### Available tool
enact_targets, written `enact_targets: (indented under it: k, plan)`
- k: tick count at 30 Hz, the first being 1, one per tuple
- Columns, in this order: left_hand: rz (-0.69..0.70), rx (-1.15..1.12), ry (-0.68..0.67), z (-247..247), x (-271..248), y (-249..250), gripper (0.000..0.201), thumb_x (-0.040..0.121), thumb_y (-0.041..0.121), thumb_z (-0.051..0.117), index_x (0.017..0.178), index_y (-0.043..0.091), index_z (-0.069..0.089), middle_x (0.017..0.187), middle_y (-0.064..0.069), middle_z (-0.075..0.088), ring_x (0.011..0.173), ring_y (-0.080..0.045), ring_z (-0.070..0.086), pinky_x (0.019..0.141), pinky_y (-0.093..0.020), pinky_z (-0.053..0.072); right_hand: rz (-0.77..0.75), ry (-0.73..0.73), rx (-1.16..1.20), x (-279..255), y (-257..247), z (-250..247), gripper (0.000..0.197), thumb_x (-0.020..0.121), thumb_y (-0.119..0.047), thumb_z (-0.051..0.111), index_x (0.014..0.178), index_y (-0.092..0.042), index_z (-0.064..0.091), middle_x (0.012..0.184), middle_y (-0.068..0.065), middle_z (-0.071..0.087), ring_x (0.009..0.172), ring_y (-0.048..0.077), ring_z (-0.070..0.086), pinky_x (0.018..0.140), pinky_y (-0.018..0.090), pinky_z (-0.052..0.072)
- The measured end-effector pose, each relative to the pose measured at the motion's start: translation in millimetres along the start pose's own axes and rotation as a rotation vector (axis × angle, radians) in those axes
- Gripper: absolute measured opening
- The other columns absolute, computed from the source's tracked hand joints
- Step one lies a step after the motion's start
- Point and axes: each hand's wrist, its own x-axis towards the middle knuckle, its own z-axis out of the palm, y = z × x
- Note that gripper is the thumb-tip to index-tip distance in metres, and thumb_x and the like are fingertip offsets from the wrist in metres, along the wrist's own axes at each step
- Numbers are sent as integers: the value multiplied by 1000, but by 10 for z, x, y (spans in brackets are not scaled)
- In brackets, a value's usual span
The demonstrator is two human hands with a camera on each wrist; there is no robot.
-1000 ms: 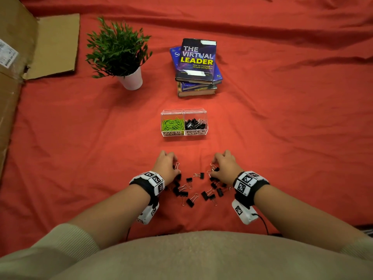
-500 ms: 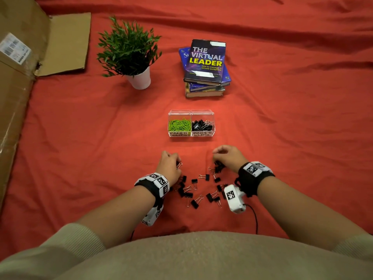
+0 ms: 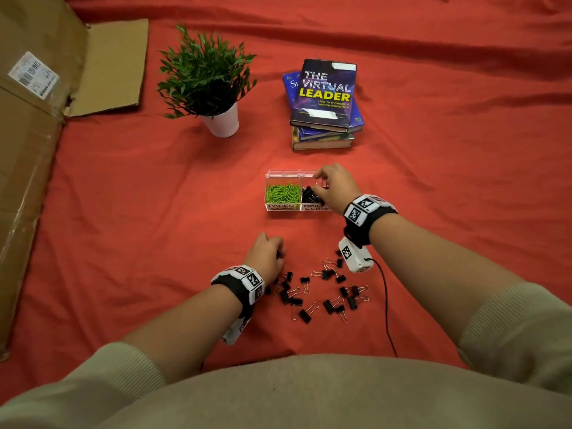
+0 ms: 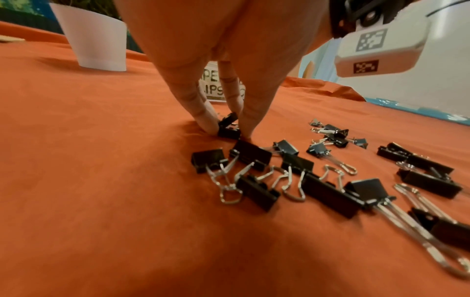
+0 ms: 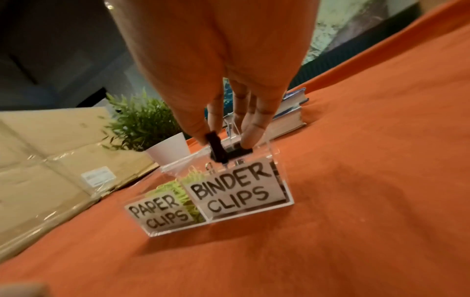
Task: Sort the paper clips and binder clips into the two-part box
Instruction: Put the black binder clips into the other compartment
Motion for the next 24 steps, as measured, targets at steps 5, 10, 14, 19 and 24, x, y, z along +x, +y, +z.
enact_targets:
  k: [5,10,14,19,24]
  plan:
    - [64,70,14,-32,34,3,18,79,5,55,95,12,58,99,-12,52,92,-33,56,79,-34,44,-88,12,-64,-266,54,-41,16,87,-15,57,101,-10,63,108,13,52,106,27,50,93,36,41]
    - [117,115,40,-36,57,20,22,78,6,53,99,10,59,102,-12,55,95,-33,56,81,-39,49,-38,-382,-300,-859,247,25,21,85,-30,56,102,-18,57,107,2,56,96,19,57,82,34,52]
    - [149,133,44,-14,70,18,23,79,6,52,100,9,60,105,-10,57,97,-32,55,85,-43,49,-5,-465,-466,-1214,398,192,67,73,-59,64,123,-20,43,118,5,38,112,22,38,87,42,52]
    - [169,164,33,-18,92,25,25,80,-1,47,101,6,58,105,-13,56,97,-35,54,84,-44,48,-54,-429,-371,-1296,358,371,45,80,-32,66,116,-12,48,119,9,40,110,27,40,92,40,45]
    - [174,169,10,-12,106,26,31,78,-8,42,101,6,57,102,-14,55,96,-35,55,82,-43,48,-28,-462,-255,-1258,367,391,18,80,-7,58,98,-10,60,114,6,42,105,24,40,91,34,43]
